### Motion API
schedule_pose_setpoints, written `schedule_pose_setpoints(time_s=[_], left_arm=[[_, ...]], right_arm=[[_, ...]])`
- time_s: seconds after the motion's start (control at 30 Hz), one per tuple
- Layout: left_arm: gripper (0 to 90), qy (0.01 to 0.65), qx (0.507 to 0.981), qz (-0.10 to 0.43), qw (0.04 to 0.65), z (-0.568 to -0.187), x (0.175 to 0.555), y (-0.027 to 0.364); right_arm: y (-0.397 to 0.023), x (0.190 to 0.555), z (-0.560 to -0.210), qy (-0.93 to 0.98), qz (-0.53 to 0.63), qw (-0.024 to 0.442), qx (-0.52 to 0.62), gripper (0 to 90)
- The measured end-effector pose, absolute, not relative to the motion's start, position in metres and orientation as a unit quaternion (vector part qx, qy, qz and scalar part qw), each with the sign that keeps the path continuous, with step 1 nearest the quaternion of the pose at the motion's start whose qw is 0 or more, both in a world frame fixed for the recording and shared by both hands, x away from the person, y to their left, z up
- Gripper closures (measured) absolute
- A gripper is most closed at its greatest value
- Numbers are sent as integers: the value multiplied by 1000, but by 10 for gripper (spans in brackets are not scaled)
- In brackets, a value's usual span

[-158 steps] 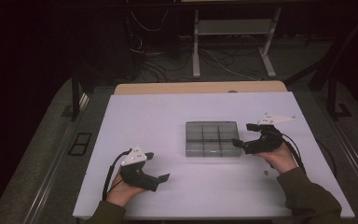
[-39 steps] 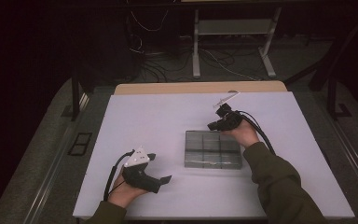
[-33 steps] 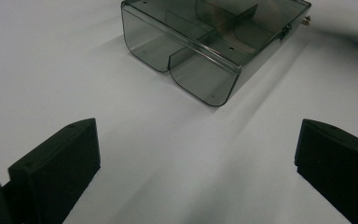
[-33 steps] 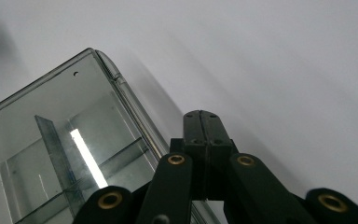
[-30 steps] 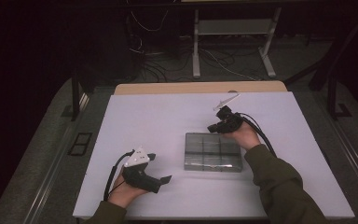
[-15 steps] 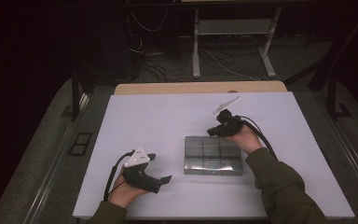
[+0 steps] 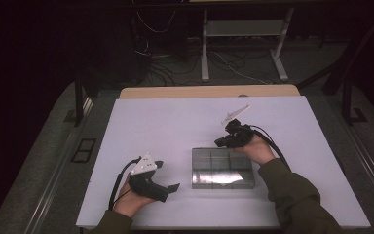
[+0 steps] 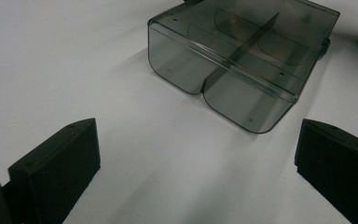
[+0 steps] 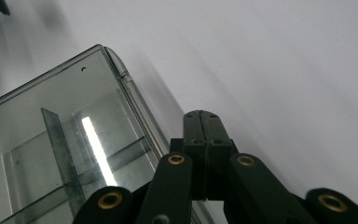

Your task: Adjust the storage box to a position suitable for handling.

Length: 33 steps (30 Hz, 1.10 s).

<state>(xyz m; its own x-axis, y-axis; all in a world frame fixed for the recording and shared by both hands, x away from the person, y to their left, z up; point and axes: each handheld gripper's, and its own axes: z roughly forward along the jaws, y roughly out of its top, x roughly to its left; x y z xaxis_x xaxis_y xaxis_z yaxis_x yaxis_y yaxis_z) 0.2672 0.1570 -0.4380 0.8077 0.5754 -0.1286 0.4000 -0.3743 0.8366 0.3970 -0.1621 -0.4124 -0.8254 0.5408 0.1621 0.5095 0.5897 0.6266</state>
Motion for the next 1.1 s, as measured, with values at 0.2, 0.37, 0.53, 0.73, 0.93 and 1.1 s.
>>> schedule_pose_setpoints(time_s=[0.2,0.37,0.53,0.73,0.93,1.1], left_arm=[[0,296,824,93,474,-438,267,157],[0,296,824,93,474,-438,267,158],[0,298,822,89,477,-438,267,158],[0,298,823,89,475,-438,267,158],[0,300,822,89,477,-439,267,159],[0,302,821,87,477,-439,265,159]], right_arm=[[-162,394,-412,892,344,25,292,894],[-172,389,-402,872,391,30,293,860],[-191,377,-391,857,427,30,287,785],[-218,359,-392,843,445,51,297,662],[-238,340,-393,836,452,58,306,583],[-254,327,-394,831,460,56,309,562]])
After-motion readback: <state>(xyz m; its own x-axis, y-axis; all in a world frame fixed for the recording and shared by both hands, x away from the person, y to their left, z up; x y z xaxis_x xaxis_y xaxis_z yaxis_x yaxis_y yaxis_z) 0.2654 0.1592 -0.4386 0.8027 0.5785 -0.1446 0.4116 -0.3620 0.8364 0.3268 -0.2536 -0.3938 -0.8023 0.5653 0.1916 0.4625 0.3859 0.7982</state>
